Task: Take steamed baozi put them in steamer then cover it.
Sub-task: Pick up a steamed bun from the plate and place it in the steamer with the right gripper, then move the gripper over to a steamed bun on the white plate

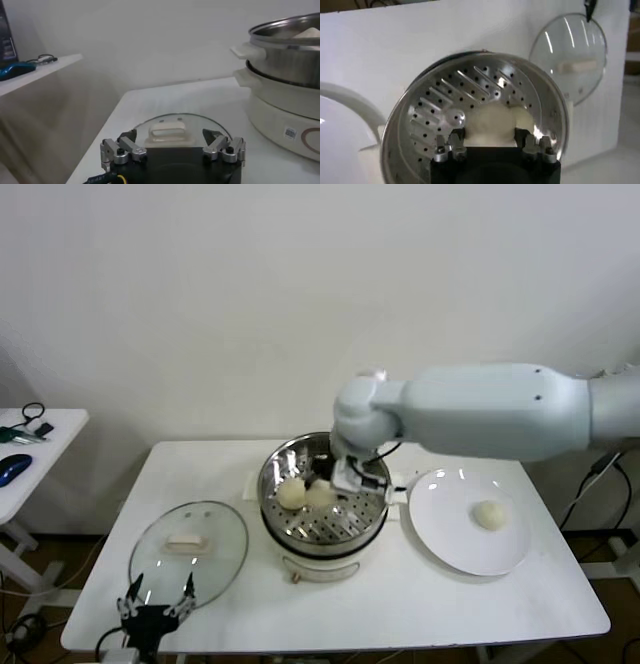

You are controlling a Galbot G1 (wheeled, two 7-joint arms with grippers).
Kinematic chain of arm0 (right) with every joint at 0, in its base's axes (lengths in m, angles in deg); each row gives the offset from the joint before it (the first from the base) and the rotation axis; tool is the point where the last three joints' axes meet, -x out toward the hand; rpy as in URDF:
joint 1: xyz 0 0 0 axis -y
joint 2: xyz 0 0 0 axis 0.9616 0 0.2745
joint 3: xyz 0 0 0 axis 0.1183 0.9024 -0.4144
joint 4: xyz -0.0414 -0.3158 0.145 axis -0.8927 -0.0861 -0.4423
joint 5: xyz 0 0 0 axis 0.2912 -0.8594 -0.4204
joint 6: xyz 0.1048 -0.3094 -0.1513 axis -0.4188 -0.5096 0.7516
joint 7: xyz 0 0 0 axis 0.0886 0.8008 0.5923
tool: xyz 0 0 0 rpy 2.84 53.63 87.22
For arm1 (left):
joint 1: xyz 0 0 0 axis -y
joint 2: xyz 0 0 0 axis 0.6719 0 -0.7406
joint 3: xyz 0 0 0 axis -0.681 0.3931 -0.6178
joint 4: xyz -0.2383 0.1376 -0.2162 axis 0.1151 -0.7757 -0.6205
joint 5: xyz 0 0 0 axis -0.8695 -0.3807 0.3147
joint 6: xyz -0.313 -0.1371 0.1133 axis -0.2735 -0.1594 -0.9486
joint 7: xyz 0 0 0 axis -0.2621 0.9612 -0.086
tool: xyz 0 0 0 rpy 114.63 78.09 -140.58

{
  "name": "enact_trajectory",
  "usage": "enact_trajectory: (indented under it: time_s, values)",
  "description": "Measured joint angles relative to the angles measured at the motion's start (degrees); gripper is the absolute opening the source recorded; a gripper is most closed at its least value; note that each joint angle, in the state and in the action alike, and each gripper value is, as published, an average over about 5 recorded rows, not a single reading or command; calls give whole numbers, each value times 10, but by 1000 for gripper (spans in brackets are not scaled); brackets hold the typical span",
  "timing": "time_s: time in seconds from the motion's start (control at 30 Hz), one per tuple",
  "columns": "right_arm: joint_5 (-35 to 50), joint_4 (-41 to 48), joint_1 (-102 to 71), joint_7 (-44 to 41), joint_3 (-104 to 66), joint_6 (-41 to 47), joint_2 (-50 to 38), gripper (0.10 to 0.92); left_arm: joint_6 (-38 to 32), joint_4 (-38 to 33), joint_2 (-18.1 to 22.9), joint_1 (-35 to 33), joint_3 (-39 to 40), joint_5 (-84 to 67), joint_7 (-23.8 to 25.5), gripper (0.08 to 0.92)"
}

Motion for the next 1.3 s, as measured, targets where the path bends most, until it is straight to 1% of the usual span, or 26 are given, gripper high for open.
enact_trajectory:
  time_s: [0.37,0.47,0.57,0.63,0.7,0.9,1.17,1.3]
  values:
    - [-42,-5,-37,10,11,-7,7,659,-1,-2,3,-5,-2,0,-3,823]
    - [-48,-3,-40,14,9,-8,8,709,-1,-2,5,-5,-1,0,-3,823]
    - [-49,-1,-39,16,7,-11,7,784,-1,-3,5,-5,-1,1,-3,823]
    - [-46,1,-37,14,5,-13,5,811,0,-3,6,-5,0,2,-3,823]
    - [-39,4,-32,10,2,-14,1,819,0,-3,6,-5,0,3,-3,823]
    - [24,21,3,-21,0,-10,-22,823,1,-5,5,-3,1,4,-3,823]
    - [181,83,77,-68,36,36,-90,823,2,-7,-2,1,3,-1,0,823]
    - [235,121,92,-79,62,71,-140,823,2,-6,-4,5,6,-2,2,823]
